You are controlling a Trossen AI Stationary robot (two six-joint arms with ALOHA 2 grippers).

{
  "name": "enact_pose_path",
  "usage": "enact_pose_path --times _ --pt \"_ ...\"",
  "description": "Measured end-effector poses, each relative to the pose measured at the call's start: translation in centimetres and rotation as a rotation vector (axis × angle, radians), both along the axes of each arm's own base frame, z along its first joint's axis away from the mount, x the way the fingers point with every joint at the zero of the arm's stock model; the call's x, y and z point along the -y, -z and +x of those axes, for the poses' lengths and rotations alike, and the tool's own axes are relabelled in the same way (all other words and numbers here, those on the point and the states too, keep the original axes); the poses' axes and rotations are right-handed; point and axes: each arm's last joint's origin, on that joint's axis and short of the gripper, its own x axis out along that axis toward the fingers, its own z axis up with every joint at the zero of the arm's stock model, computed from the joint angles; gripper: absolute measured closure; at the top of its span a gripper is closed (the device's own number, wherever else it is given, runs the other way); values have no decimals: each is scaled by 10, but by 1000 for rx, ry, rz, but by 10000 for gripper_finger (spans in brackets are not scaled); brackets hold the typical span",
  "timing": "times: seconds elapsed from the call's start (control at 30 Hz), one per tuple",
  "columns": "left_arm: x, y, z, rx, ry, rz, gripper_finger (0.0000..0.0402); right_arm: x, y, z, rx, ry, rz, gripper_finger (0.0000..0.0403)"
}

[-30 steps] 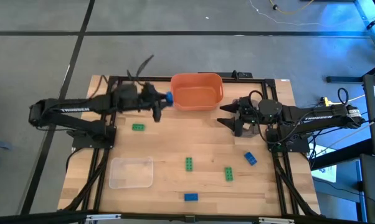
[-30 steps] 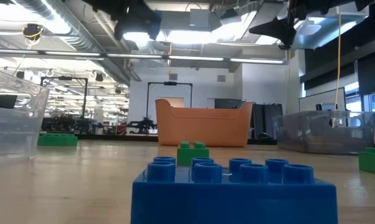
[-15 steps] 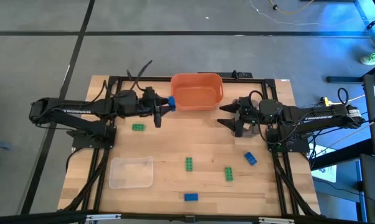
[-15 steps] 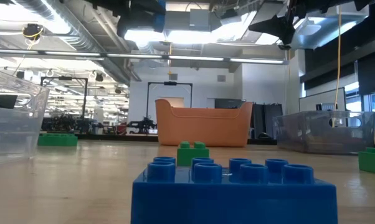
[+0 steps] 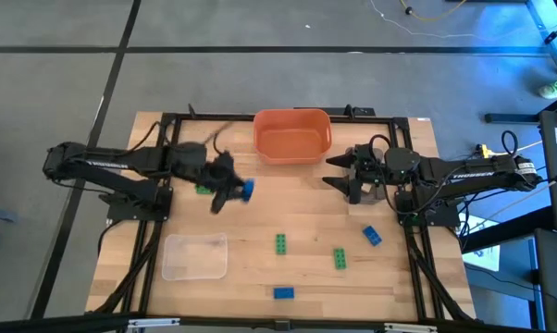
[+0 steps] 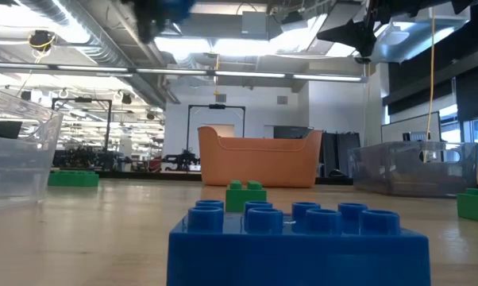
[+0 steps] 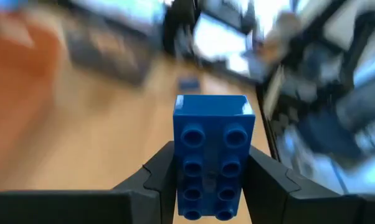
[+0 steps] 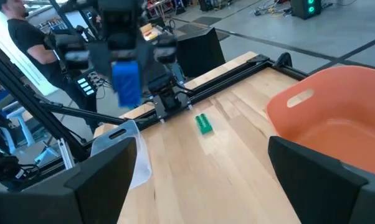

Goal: Sort & place blocks by color
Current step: Put the top left blue 8 stud game piece into the transparent bin

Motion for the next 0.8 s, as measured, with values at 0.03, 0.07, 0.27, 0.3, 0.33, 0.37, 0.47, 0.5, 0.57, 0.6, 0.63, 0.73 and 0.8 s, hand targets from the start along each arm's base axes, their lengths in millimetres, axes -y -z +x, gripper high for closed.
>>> enact_pose_path --times 0.03,0.07,0.27,0.3,0.33,0.37,0.47,0.5,0.57,0.6,0.63,0.73,0.8 --pt "8 1 -3 -64 28 -13 273 0 0 0 0 0 -1 38" --pt "16 1 -5 -118 49 -22 273 0 0 0 -1 -4 -1 38" --pt "72 8 -21 -350 127 -68 273 -3 2 0 -16 -97 17 38" --pt "83 13 -24 -400 137 -78 273 -3 2 0 -16 -110 23 38" --pt "93 19 -27 -458 141 -83 273 -4 2 0 -15 -110 37 38" --pt "103 26 -31 -519 143 -81 273 -4 2 0 -15 -108 47 38" --pt "131 45 -43 -677 148 -51 273 -3 2 0 -17 -103 67 38" --pt "139 51 -46 -717 160 -32 273 -3 2 0 -19 -103 66 38" --pt "154 63 -49 -784 194 19 273 -3 3 0 -25 -103 64 38" --pt "159 70 -49 -812 209 47 273 -3 3 0 -25 -103 64 38" --pt "163 76 -47 -837 217 75 273 -3 3 0 -25 -104 64 38" --pt "170 96 -41 -914 232 169 273 -3 3 0 -25 -103 65 38" --pt "173 107 -37 -946 242 218 273 -3 3 0 -24 -103 65 38"
